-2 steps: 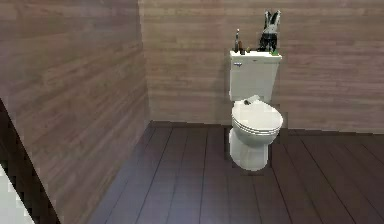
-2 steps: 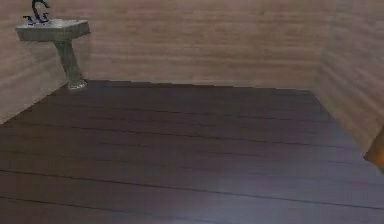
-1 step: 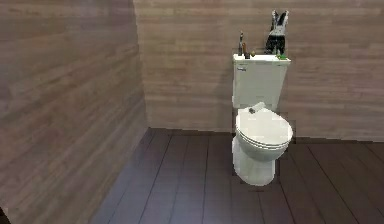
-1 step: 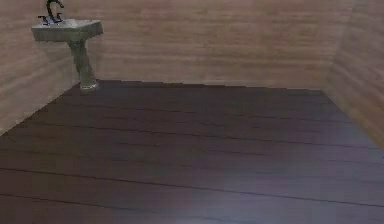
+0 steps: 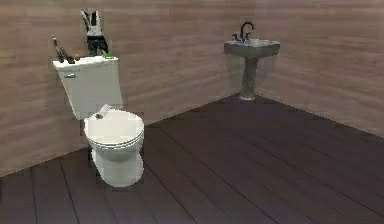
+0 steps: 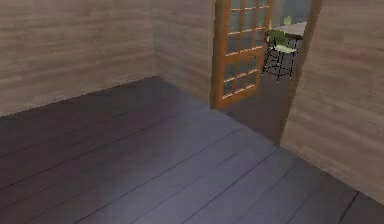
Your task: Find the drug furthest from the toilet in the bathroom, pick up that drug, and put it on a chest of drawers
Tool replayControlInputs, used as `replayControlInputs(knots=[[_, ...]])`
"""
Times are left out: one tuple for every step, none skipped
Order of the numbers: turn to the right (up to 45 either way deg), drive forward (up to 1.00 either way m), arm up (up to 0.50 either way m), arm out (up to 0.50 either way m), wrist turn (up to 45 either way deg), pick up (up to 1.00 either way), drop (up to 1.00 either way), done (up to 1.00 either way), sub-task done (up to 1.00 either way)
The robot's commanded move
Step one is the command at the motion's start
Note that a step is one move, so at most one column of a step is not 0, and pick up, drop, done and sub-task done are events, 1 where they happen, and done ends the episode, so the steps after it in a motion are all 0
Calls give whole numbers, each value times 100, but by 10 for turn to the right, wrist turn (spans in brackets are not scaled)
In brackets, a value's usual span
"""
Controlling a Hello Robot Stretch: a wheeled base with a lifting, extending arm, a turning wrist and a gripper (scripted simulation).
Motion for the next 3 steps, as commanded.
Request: replayControlInputs(knots=[[450,0,0,0,0,0,0,0,0],[360,0,0,0,0,0,0,0,0],[0,0,50,0,0,0,0,0,0]])
